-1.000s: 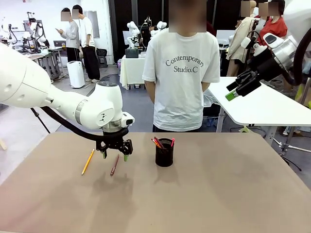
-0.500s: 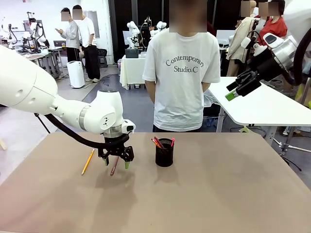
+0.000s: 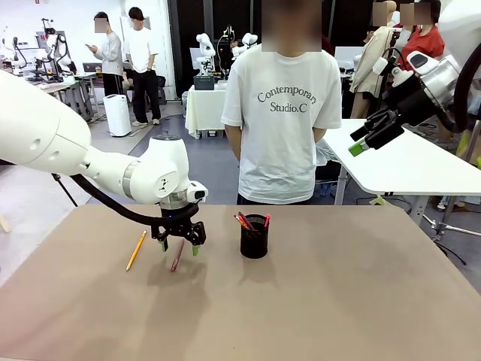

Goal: Place the pens into the pen holder.
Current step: Pick up a writing instrument from the table and place it into the Pen holder.

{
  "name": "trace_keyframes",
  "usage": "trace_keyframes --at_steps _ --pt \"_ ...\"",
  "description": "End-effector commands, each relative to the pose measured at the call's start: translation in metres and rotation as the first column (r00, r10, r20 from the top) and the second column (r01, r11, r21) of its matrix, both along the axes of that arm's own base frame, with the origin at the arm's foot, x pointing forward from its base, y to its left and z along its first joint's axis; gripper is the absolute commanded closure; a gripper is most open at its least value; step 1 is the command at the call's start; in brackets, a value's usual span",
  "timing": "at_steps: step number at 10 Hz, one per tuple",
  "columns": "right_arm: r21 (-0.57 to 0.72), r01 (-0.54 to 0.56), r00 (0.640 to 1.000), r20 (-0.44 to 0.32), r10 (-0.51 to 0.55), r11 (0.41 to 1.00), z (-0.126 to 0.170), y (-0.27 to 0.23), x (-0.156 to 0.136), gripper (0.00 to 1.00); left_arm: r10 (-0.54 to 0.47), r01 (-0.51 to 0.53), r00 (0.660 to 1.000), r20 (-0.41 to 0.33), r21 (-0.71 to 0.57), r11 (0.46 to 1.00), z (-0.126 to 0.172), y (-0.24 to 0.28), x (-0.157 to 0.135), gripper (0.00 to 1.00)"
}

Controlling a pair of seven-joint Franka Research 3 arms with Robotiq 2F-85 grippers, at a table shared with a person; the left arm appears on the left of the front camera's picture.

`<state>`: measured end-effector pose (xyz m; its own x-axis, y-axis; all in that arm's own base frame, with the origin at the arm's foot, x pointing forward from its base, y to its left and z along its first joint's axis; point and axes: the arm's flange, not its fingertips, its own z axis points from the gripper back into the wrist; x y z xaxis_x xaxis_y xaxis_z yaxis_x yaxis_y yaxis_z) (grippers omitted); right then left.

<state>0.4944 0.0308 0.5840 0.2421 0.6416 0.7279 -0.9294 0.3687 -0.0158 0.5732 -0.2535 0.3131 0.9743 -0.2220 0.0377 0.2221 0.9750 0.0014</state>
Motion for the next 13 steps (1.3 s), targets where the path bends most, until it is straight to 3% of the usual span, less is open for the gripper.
trace_keyframes --at_steps 1,6,11,13 --pt "-0.004 0.013 1.0 0.005 -0.013 1.0 0.0 0.002 0.0 0.0 0.005 -0.005 1.0 0.009 0.036 0.999 0.001 -0.003 0.014 0.0" --pt "-0.004 0.013 1.0 0.005 -0.013 1.0 0.0 0.002 0.0 0.0 0.007 -0.008 1.0 0.004 0.019 1.0 -0.003 -0.001 0.033 0.0" --pt "-0.004 0.013 1.0 0.005 -0.013 1.0 0.0 0.002 0.0 0.0 0.005 -0.005 1.0 0.02 0.031 1.0 -0.005 0.002 0.036 1.0" --pt "-0.004 0.013 1.0 0.005 -0.013 1.0 0.0 0.002 0.0 0.0 0.011 -0.012 1.0 0.018 0.034 0.999 -0.006 0.003 0.037 1.0"
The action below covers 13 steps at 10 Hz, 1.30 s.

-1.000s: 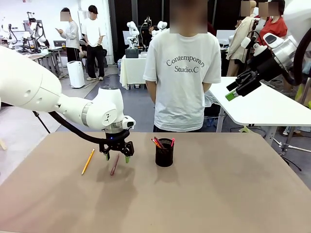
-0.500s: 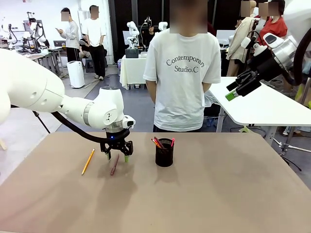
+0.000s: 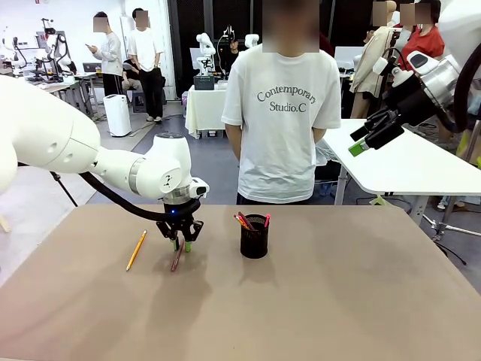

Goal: Place the pens into the pen holder.
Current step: Pick up a writing instrument from the table and place it into the Pen holder.

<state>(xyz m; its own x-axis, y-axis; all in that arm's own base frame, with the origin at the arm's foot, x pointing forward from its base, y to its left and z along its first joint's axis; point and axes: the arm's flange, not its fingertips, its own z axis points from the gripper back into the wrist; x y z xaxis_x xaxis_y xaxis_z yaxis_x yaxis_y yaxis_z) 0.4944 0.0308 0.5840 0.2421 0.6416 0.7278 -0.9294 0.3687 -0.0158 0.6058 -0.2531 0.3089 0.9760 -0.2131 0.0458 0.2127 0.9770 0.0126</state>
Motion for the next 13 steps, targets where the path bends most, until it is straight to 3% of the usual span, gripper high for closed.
trace_keyframes --at_steps 1,5,6,8,10,12,13 --pt "-0.004 0.013 1.0 0.005 -0.013 1.0 0.0 0.002 0.0 0.0 0.006 -0.006 1.0 0.005 0.026 1.0 -0.002 0.003 0.004 1.0" --pt "-0.004 0.013 1.0 0.005 -0.013 1.0 0.0 0.002 0.0 0.0 0.02 -0.02 1.0 -0.002 0.009 1.0 0.0 0.009 0.001 1.0" --pt "-0.004 0.013 1.0 0.005 -0.013 1.0 0.0 0.002 0.0 0.0 -0.005 0.005 0.999 -0.039 -0.008 1.0 0.002 0.011 -0.003 1.0" --pt "-0.004 0.013 1.0 0.005 -0.013 1.0 0.0 0.002 0.0 0.0 -0.105 0.092 0.991 -0.077 -0.163 0.982 0.028 0.023 -0.015 1.0" --pt "-0.004 0.013 1.0 0.005 -0.013 1.0 0.0 0.002 0.0 0.0 -0.115 0.105 0.992 -0.048 -0.175 0.979 0.06 0.027 -0.028 1.0" --pt "-0.004 0.013 1.0 0.005 -0.013 1.0 0.0 0.002 0.0 0.0 -0.219 0.212 0.976 0.009 -0.298 0.931 0.092 0.034 -0.041 1.0" --pt "-0.004 0.013 1.0 0.005 -0.013 1.0 0.0 0.002 0.0 0.0 -0.264 0.26 0.963 0.052 -0.431 0.864 0.108 0.036 -0.046 1.0"
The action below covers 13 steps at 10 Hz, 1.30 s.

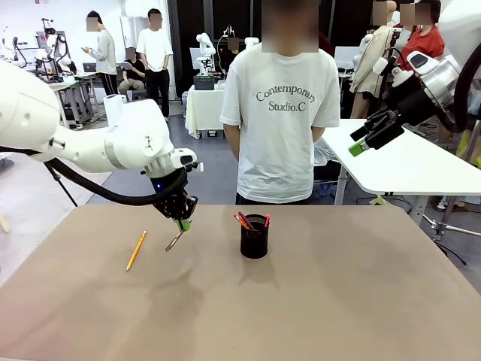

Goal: Place the pens into the pen holder.
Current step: Pick up a writing instrument from the table and place it into the Pen holder.

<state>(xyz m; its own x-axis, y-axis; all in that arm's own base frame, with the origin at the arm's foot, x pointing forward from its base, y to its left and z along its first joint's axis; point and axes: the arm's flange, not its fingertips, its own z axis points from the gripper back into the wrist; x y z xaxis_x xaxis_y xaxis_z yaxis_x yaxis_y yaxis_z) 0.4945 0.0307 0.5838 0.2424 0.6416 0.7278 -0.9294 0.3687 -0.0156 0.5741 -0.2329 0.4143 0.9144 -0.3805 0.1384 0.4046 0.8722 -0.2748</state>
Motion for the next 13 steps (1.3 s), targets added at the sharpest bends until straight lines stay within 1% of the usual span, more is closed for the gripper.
trace_keyframes --at_steps 1,2,3,4,5,6,7,8,9,13 --pt "-0.004 0.013 1.0 0.005 -0.013 1.0 0.0 0.002 0.0 0.0 -0.119 0.12 0.993 0.022 -0.254 0.96 0.011 0.018 -0.016 1.0" --pt "-0.004 0.013 1.0 0.005 -0.013 1.0 0.0 0.002 0.0 0.0 -0.157 0.173 0.985 0.075 -0.3 0.938 0.014 0.022 -0.019 1.0" --pt "-0.004 0.013 1.0 0.005 -0.013 1.0 0.0 0.002 0.0 0.0 -0.22 0.246 0.969 0.114 -0.337 0.909 0.019 0.027 -0.025 1.0" --pt "-0.004 0.013 1.0 0.005 -0.013 1.0 0.0 0.002 0.0 0.0 -0.285 0.34 0.938 0.196 -0.366 0.866 0.026 0.039 -0.029 1.0" --pt "-0.004 0.013 1.0 0.005 -0.013 1.0 0.0 0.002 0.0 0.0 -0.324 0.412 0.907 0.27 -0.41 0.813 0.033 0.05 -0.034 1.0" --pt "-0.004 0.013 1.0 0.005 -0.013 1.0 0.0 0.002 0.0 0.0 -0.341 0.51 0.846 0.409 -0.436 0.742 0.037 0.054 -0.04 1.0" --pt "-0.004 0.013 1.0 0.005 -0.013 1.0 0.0 0.002 0.0 0.0 -0.297 0.531 0.816 0.496 -0.438 0.725 0.039 0.058 -0.042 1.0" --pt "-0.004 0.013 1.0 0.005 -0.013 1.0 0.0 0.002 0.0 0.0 -0.277 0.521 0.818 0.504 -0.447 0.727 0.039 0.063 -0.046 1.0" --pt "-0.004 0.013 1.0 0.005 -0.013 1.0 0.0 0.002 0.0 0.0 -0.306 0.474 0.857 0.416 -0.398 0.785 0.048 0.046 -0.025 1.0" --pt "-0.004 0.013 1.0 0.005 -0.013 1.0 0.0 0.002 0.0 0.0 -0.306 0.474 0.857 0.416 -0.398 0.785 0.048 0.046 -0.025 1.0"
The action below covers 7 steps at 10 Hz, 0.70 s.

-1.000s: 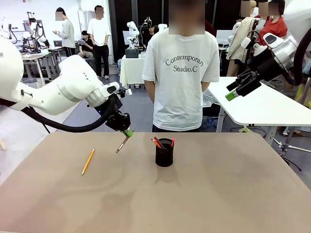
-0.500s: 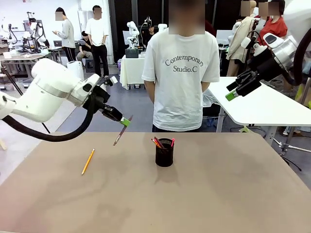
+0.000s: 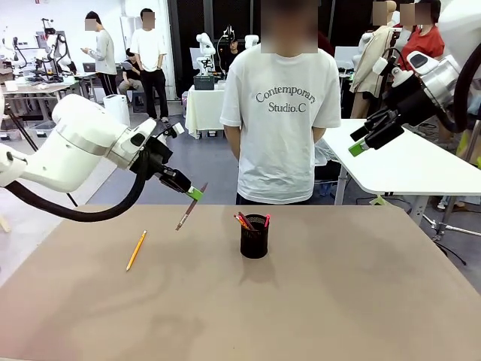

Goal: Place the pens into the pen holder.
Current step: Pick up a writing instrument from the table and place it into the Pen holder.

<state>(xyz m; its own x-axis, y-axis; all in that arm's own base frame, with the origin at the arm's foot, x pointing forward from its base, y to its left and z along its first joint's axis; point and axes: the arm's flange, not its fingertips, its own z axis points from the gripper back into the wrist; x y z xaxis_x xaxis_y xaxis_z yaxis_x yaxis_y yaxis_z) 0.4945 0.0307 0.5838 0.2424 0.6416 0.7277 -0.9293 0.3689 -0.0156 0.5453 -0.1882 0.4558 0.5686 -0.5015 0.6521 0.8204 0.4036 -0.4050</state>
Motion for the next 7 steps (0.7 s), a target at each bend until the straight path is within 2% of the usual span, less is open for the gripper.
trace_keyframes --at_steps 1,2,3,4,5,7 --pt "-0.004 0.013 1.0 0.005 -0.013 1.0 0.0 0.002 -0.001 0.0 -0.002 0.002 1.0 0.006 -0.005 1.0 0.0 0.001 -0.001 1.0" --pt "-0.004 0.013 1.0 0.005 -0.013 1.0 0.0 0.002 -0.001 0.0 -0.061 0.052 0.997 -0.053 -0.154 0.987 -0.019 -0.016 0.012 1.0" --pt "-0.004 0.013 1.0 0.005 -0.013 1.0 0.0 0.002 -0.001 0.0 -0.101 0.107 0.994 0.04 -0.224 0.969 -0.029 -0.027 0.023 1.0" --pt "-0.004 0.013 1.0 0.005 -0.013 1.0 0.0 0.002 -0.001 0.0 -0.192 0.212 0.977 0.098 -0.282 0.936 -0.036 -0.038 0.03 1.0" --pt "-0.004 0.013 1.0 0.005 -0.013 1.0 0.0 0.002 -0.001 0.0 -0.307 0.336 0.94 0.151 -0.238 0.911 -0.037 -0.045 0.036 1.0" --pt "-0.004 0.013 1.0 0.005 -0.013 1.0 0.0 0.002 -0.001 0.0 -0.463 0.526 0.846 0.265 -0.269 0.807 -0.028 -0.036 0.04 1.0"
